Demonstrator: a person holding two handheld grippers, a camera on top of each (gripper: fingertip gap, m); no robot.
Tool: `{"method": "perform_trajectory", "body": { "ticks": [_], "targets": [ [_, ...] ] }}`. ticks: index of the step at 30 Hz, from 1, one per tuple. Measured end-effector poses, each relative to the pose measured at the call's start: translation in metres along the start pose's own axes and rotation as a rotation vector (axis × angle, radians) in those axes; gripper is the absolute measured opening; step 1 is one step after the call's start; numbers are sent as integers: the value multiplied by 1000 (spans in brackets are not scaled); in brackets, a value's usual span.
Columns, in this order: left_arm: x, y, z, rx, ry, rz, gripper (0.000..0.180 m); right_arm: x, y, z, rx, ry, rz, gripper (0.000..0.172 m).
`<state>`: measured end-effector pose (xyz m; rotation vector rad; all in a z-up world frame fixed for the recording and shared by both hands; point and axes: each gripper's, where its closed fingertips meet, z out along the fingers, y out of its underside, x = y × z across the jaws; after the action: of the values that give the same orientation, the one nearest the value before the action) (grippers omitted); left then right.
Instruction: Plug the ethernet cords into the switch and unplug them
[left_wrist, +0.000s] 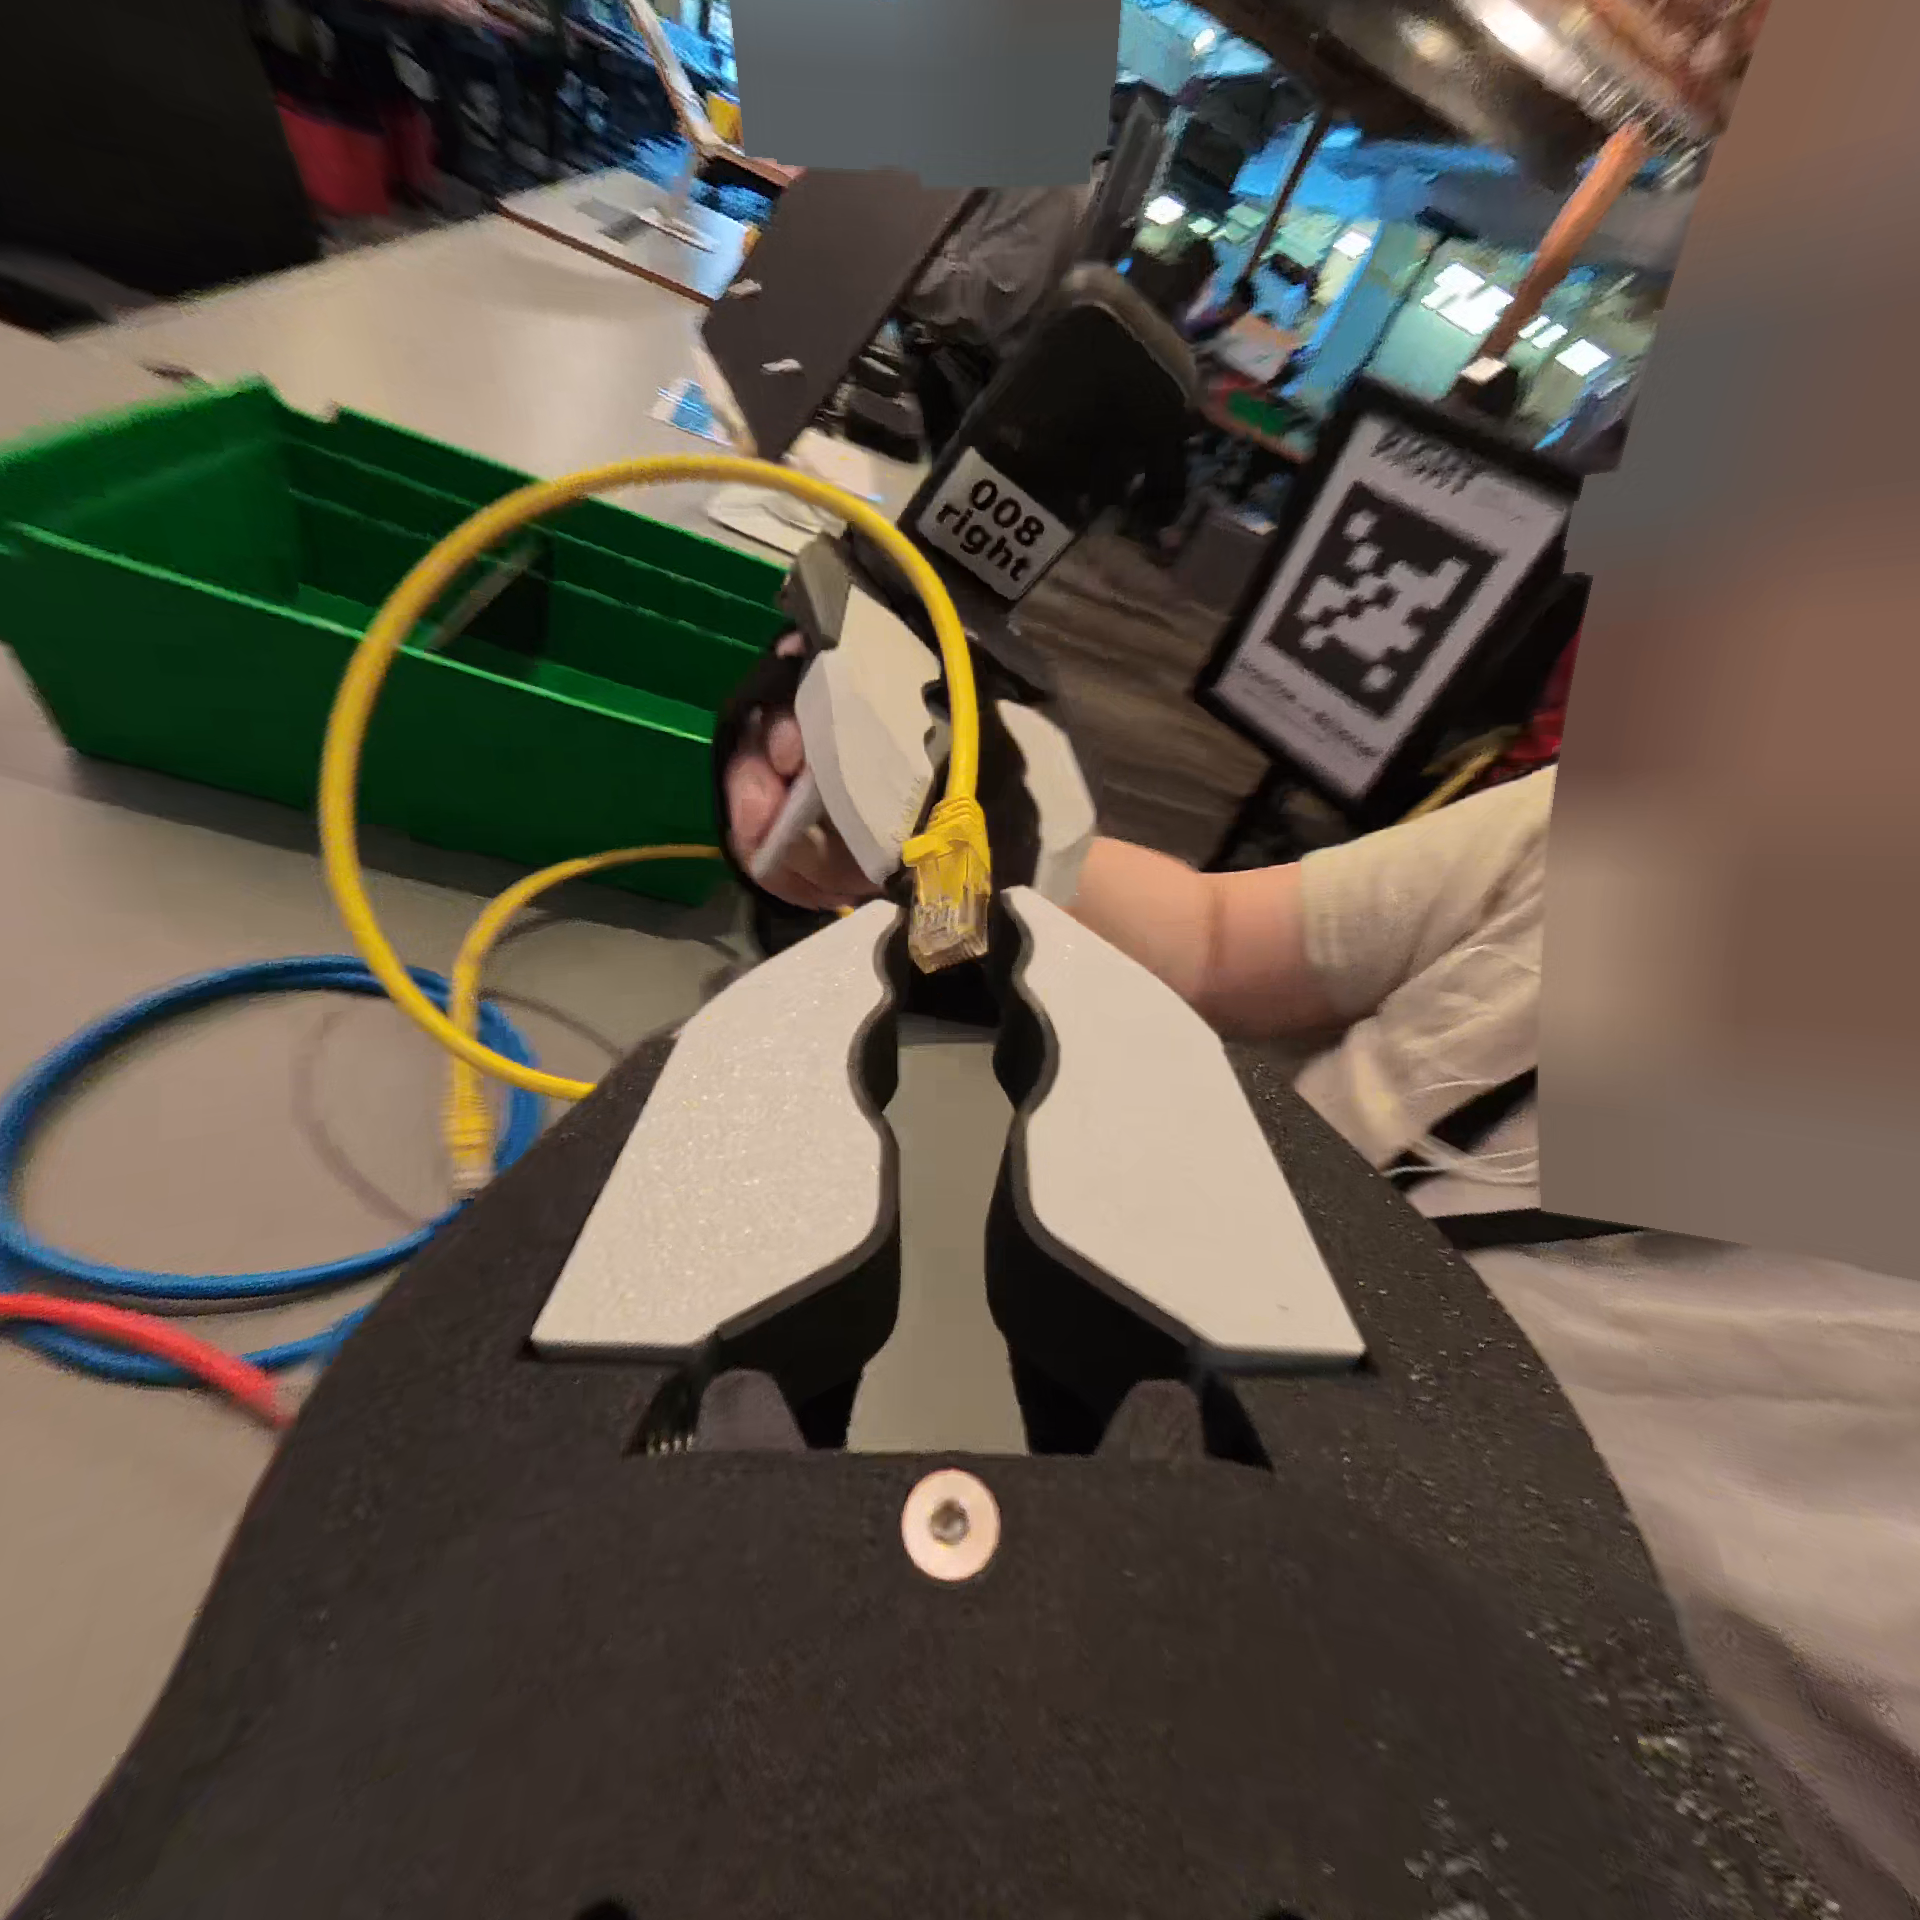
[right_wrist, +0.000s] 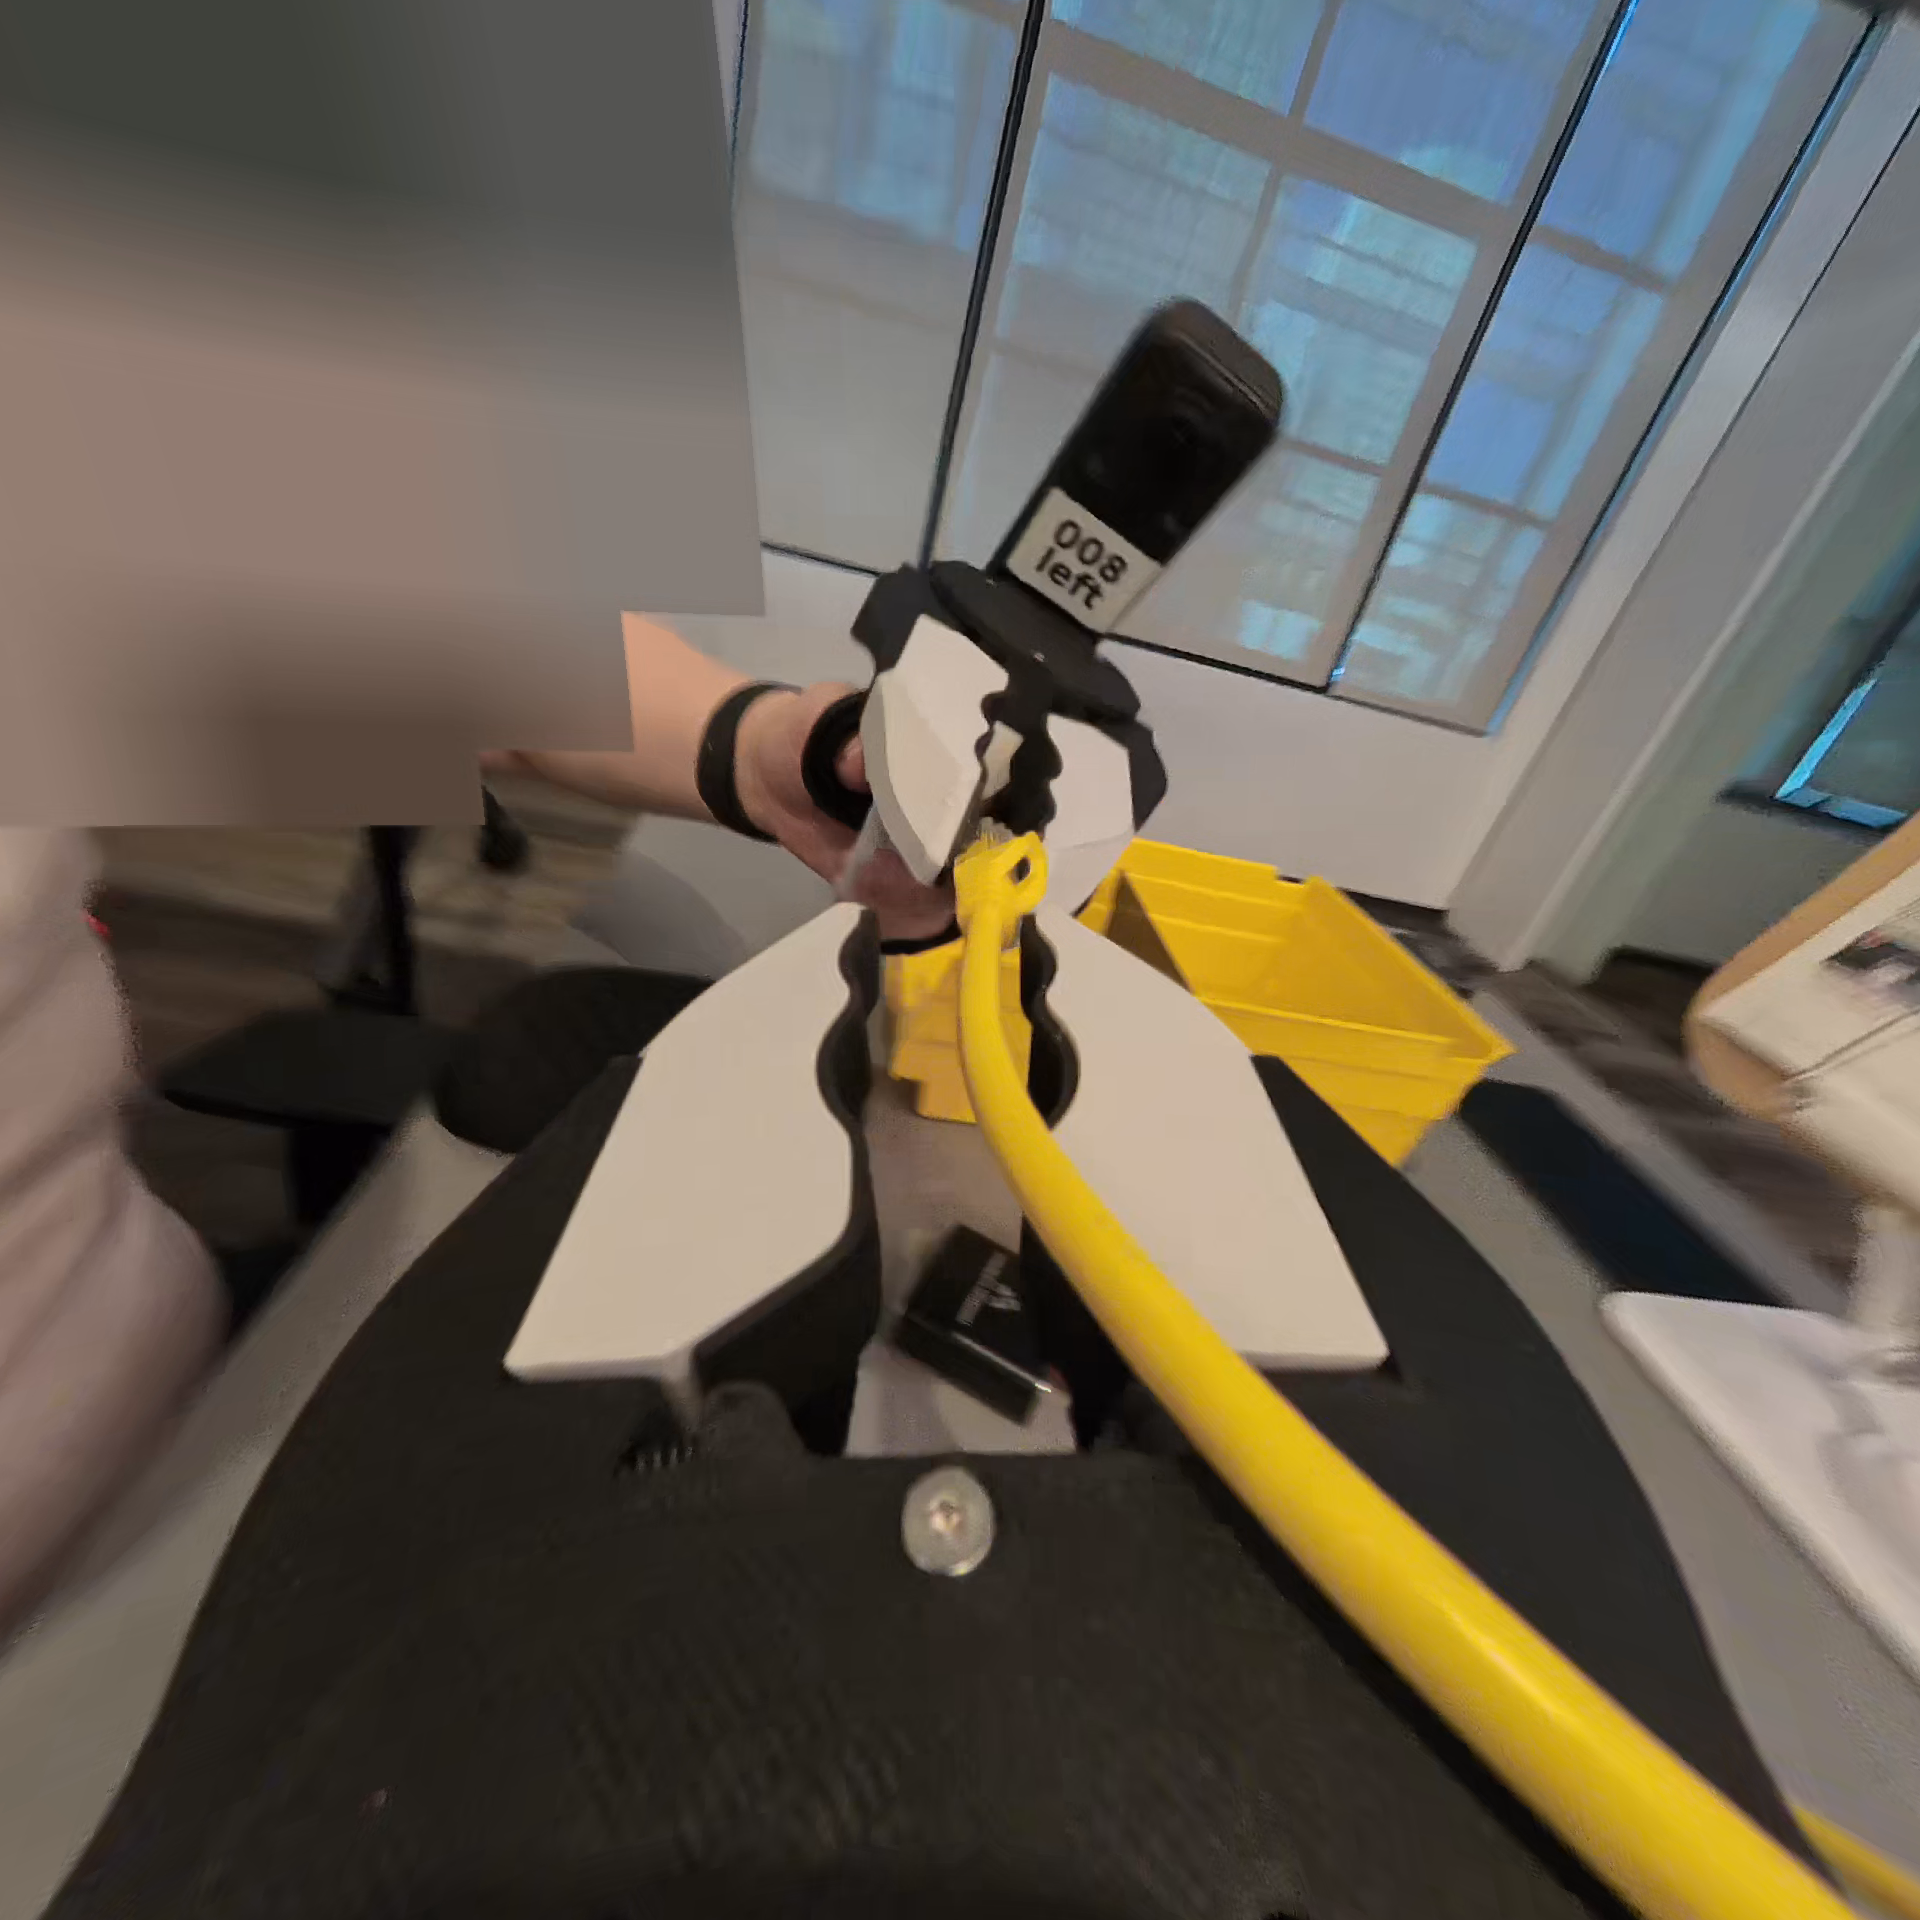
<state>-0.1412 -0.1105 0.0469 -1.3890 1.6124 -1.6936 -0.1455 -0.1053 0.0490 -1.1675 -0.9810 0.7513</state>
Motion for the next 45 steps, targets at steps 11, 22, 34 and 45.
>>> {"method": "perform_trajectory", "body": {
  "ticks": [11, 22, 34, 45],
  "targets": [
    [-16, 6, -4, -144, -342, 457, 13, 13, 2, 6, 103, -86, 475, 16],
    [-23, 9, 0, -187, -412, 548, 12, 15, 8, 4, 50, -88, 523, 13],
    [-35, 18, -5, -242, -472, 528, 44, 19, 7, 0, 25, -16, 390, 13],
    [-73, 107, -42, -951, -375, 297, 53, 2, -49, -35, 183, 0, 42, 13]
  ]
}}
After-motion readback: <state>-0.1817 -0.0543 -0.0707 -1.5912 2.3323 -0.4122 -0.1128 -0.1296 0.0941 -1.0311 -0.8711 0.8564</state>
